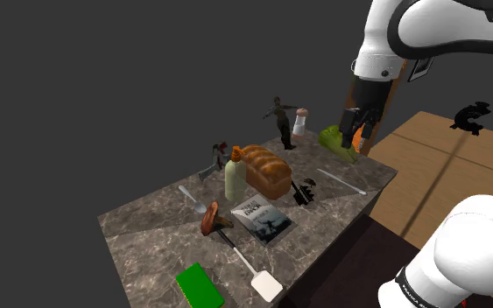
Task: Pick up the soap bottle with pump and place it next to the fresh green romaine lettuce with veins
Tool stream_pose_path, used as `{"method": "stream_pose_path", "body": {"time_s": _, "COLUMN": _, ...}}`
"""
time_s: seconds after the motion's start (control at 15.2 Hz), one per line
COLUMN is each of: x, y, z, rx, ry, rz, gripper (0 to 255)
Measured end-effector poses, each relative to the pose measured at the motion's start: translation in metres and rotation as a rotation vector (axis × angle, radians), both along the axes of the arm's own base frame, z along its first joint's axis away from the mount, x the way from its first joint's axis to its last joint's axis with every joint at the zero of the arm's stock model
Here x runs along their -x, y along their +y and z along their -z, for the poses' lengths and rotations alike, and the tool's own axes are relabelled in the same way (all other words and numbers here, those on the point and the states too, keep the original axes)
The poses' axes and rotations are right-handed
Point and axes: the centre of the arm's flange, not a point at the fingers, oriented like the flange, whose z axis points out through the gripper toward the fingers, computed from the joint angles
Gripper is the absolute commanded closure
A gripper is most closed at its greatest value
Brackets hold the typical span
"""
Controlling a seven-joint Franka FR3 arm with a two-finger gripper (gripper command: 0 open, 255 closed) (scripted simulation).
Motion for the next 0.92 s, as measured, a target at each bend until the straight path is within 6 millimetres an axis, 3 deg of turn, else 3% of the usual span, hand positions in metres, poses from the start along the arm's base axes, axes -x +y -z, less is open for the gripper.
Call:
{"method": "stream_pose_path", "body": {"time_s": 0.2, "x": -0.012, "y": 0.005, "z": 0.006, "rx": 0.0, "ry": -0.004, "rz": -0.002, "gripper": 0}}
{"method": "stream_pose_path", "body": {"time_s": 0.92, "x": -0.125, "y": 0.059, "z": 0.06, "rx": -0.003, "ry": -0.046, "rz": -0.02, "gripper": 0}}
